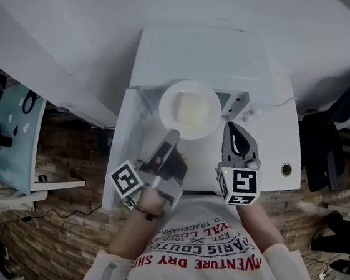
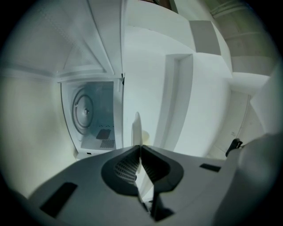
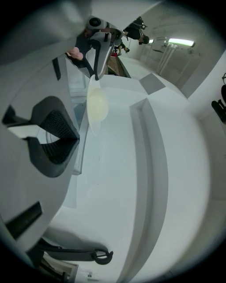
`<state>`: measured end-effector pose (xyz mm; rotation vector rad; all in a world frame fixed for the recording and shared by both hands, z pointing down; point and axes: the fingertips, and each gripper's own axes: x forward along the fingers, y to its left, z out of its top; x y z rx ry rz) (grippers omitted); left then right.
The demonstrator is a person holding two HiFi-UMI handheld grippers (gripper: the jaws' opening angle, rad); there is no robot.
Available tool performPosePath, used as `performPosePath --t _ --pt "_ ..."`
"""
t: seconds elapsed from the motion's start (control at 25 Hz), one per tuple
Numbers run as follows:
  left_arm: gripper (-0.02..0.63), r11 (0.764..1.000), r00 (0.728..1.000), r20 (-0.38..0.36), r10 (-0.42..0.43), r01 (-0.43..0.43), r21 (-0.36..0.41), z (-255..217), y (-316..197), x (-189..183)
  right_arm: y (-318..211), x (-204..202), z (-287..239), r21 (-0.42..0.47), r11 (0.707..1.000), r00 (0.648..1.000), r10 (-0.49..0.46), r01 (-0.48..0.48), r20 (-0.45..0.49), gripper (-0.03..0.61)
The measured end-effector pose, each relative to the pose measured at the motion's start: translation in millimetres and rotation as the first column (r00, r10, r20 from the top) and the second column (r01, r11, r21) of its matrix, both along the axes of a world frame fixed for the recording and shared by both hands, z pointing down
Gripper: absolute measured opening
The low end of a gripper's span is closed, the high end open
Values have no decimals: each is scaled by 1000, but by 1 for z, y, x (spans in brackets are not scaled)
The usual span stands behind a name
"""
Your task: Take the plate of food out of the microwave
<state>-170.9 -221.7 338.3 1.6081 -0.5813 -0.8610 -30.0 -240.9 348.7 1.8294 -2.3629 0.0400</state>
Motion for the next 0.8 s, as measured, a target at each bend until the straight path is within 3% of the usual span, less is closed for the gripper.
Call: performPosePath --t 0.8 --pt "14 1000 1000 12 -3 3 4 0 -7 7 -7 0 0 -5 999 999 -35 35 -33 12"
